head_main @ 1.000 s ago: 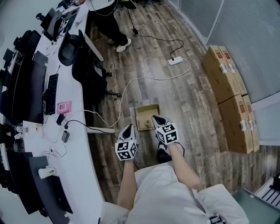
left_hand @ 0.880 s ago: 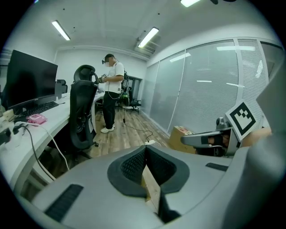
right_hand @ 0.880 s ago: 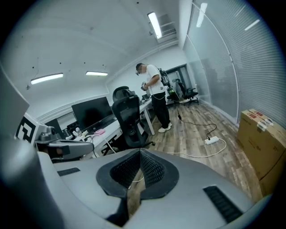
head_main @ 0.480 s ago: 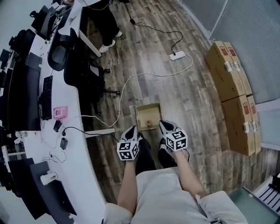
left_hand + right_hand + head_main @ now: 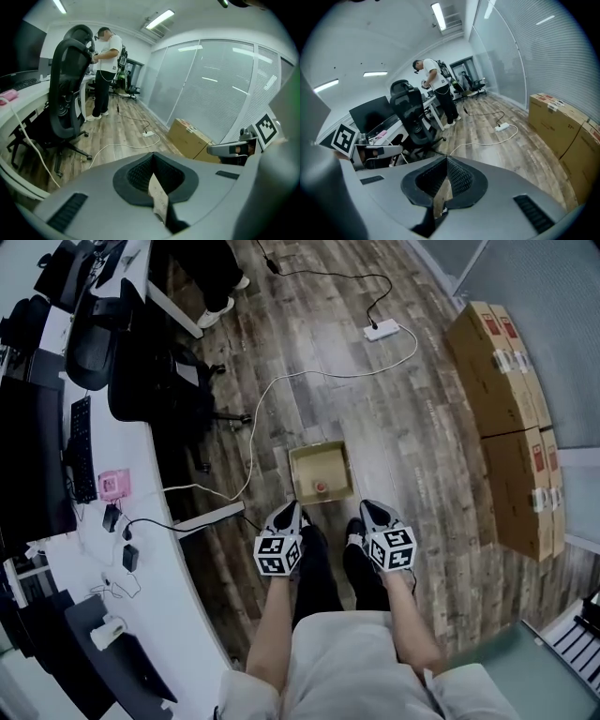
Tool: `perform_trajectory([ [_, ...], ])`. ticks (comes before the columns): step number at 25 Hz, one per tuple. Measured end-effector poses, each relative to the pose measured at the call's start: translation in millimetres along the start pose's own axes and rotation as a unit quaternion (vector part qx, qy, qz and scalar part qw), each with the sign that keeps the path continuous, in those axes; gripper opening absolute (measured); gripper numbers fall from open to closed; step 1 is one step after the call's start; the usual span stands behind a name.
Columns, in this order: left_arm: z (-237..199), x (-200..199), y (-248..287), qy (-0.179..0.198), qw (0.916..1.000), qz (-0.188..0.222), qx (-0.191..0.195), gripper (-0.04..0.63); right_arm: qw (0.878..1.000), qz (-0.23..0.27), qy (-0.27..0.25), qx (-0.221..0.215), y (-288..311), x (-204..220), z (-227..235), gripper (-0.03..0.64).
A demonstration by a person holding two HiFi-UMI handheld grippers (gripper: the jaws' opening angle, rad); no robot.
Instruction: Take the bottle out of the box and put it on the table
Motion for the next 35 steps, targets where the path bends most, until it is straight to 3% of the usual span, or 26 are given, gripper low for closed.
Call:
perform_trajectory([
  [8,-41.2,45.8,37.5,0.007,0.9973,-0.072,0.016,0.014,0.999,-0.032,0.015,0.006,46.4,36.5,-6.1,0.04],
  [18,-84.9,117.5,93.8,0.01,0.9906,-0.129,0.045,0.014,0.995,-0.095,0.006,0.011,94.3,91.2,2.3,0.04],
  [35,-146.0,202.6,161.7,0.019,0.9845,-0.17,0.04,0.014,0.995,-0.101,-0.008,-0.016,191.2,120.0,9.1,0.04],
])
Point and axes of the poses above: the fingertips, and each gripper's own axes: y forward along the fingers, z to its right, x out of its underside, the point moved 6 cm from there along -y, backward along the fingers, and after that the axes turned 12 degrees about x, right-handed, at the moved point
